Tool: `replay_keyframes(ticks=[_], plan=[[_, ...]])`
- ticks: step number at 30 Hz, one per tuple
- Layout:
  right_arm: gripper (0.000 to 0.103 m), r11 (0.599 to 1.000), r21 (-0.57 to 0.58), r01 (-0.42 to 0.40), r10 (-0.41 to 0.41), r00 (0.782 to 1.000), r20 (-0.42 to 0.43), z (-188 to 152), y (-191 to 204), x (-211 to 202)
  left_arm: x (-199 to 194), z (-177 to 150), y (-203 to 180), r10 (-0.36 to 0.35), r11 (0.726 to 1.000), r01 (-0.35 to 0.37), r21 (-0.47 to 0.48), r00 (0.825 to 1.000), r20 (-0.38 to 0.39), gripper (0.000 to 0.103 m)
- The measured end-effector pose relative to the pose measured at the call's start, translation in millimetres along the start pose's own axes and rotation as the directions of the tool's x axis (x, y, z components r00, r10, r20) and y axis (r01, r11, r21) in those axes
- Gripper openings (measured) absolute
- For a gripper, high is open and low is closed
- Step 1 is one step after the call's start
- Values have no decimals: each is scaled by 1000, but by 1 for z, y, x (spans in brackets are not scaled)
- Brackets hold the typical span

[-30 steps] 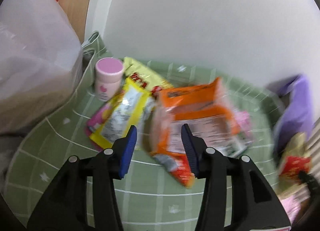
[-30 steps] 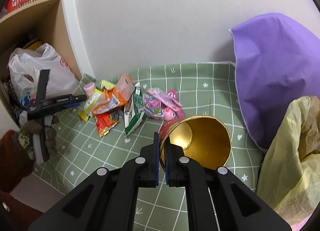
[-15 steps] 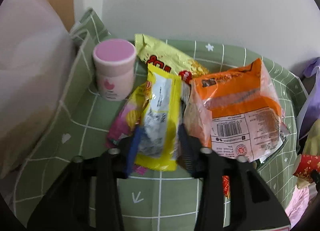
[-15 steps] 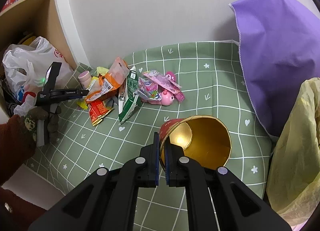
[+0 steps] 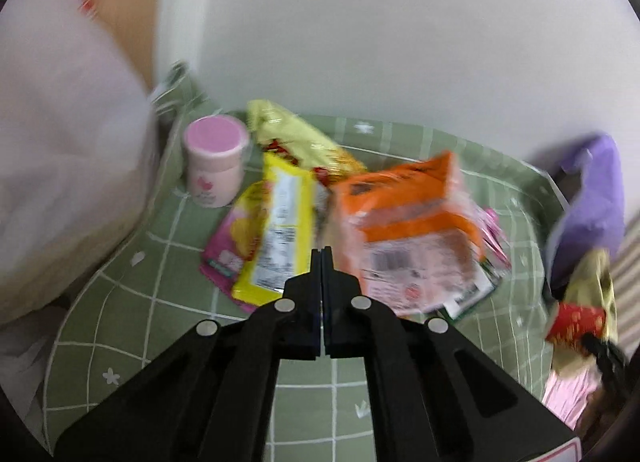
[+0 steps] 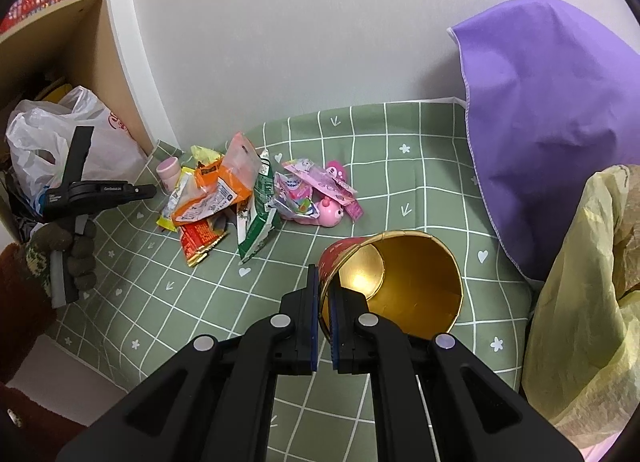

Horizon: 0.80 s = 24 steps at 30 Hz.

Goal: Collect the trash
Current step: 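Grasp the orange air-cushion bag with the left gripper while the right gripper holds the cup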

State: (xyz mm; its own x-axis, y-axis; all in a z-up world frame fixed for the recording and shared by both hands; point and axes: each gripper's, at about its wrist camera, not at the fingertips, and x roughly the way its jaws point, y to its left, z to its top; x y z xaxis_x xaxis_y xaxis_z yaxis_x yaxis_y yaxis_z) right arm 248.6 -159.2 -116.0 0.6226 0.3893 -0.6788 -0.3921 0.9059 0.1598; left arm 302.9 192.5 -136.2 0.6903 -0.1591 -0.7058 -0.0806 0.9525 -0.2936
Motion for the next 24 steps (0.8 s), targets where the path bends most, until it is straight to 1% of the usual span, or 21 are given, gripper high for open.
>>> replay_keyframes(ticks=[1,3,4,5,7,9,12,13,14,15,16,18,20,21,22,24], plan=[[6,1000,1,-3,3,1000,0,0,1,-1,0,0,-7,-11,999,11,33,1000,0,2],[6,1000,0,-3,3,1000,-1,0,1,-3,4,3,-23,-13,997,12,75,1000,19,10],[6,1000,-4,-1,1,1000,0,0,2,-5,9,5,-26,-5,996,2,84,1000,29,18],[6,1000,-7,-2,2,1000,1,0,2,-6,14,6,-27,0,997,-3,72,999,37,22],[6,1000,-14,1,-2,1000,-3,-1,3,-8,29,8,-23,3,1000,-4,31,999,46,24],[6,1000,-17,11,-12,1000,-21,-5,1,-8,47,8,-23,32,999,-32,16,999,31,24],[6,1000,-18,23,-23,999,-41,-10,-2,-7,76,6,-23,107,994,-106,19,994,-5,24],[6,999,-20,27,-28,999,-47,-11,-3,-8,83,5,-22,145,989,-144,22,989,-27,24],[6,999,-22,32,-33,998,-49,-12,-3,-9,86,5,-21,176,984,-175,13,983,-52,17],[6,999,-26,36,-38,998,-49,-13,-3,-11,85,6,-19,171,985,-172,-11,983,-62,16],[6,999,-31,42,-43,998,-46,-12,-4,-14,79,7,-18,149,988,-151,-43,987,-58,14],[6,998,-37,50,-51,998,-32,-8,-7,-20,64,10,-20,127,990,-129,-52,991,-34,11],[6,998,-35,58,-58,998,-3,-2,-8,-30,39,15,-26,115,992,-115,-51,993,2,10],[6,998,-33,61,-61,998,12,1,-8,-35,20,17,-33,109,993,-108,-55,994,26,10],[6,997,-31,66,-65,997,37,5,-8,-44,3,18,-40,98,994,-95,-51,994,48,10],[6,997,-26,72,-71,995,67,11,-8,-55,-24,20,-58,84,996,-84,-8,992,90,10]])
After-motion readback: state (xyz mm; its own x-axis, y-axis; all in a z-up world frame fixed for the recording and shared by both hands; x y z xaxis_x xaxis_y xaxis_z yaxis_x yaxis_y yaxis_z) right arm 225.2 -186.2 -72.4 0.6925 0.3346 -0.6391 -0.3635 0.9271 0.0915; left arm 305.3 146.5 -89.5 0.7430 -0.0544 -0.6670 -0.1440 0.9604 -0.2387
